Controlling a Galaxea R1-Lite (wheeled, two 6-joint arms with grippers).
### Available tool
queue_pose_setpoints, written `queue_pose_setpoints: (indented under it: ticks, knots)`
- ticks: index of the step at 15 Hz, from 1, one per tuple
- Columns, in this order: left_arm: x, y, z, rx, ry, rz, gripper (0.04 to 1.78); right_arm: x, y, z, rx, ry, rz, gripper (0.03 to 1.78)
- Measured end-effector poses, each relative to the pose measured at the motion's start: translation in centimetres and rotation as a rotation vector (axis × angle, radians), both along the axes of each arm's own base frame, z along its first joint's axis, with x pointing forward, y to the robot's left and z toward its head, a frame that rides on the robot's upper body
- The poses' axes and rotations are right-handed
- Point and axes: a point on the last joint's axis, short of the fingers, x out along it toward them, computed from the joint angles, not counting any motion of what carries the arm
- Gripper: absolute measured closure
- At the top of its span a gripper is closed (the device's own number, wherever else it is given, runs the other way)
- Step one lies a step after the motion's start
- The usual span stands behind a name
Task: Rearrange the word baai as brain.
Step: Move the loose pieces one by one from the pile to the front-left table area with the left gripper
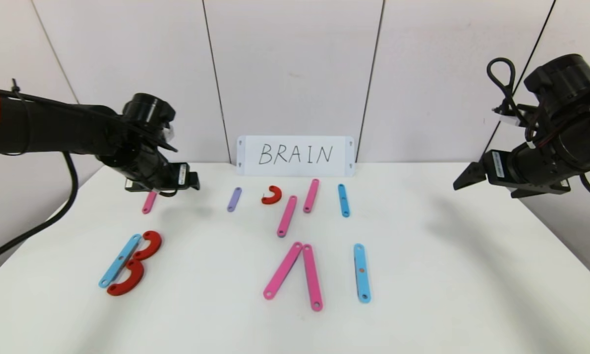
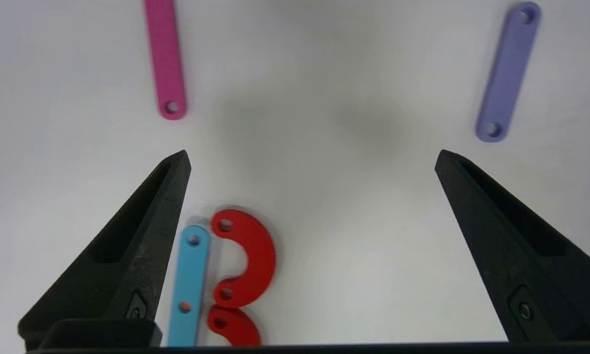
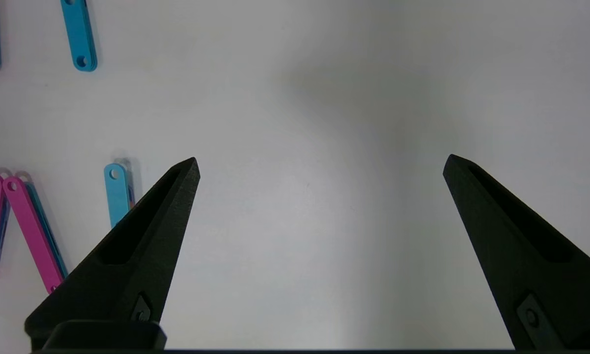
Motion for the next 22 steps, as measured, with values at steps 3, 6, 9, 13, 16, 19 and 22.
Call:
queue_pose_setpoints:
  ticks: [3,6,9,13,16,19,22]
  knots:
    - [-0.3,4.4,0.2,0.031,-0.03,0.078,0.08,-0.1,0.0,0.0,0.001,-0.001,0.002,0.07]
    - [0.1,6.5,-0.5,0.039,-0.013,0.12,0.08,-0.1,0.0,0.1,0.001,-0.002,0.001,0.07]
    - [1.7,7.3,-2.2,0.035,0.0,0.138,0.08,-0.2,0.0,0.1,0.002,-0.004,0.003,0.07]
    - [4.1,8.1,-4.7,0.033,-0.004,0.152,0.08,-0.2,0.1,0.0,0.002,0.0,0.005,0.07]
    - [5.3,8.5,-5.8,0.028,0.002,0.159,0.08,-0.3,0.1,0.0,0.001,0.001,0.007,0.07]
    - [6.2,8.7,-6.7,0.026,0.007,0.162,0.08,-0.3,0.1,0.1,0.002,0.0,0.007,0.07]
    - [7.0,8.7,-7.2,0.024,0.001,0.161,0.08,-0.3,0.1,0.1,0.001,0.0,0.007,0.07]
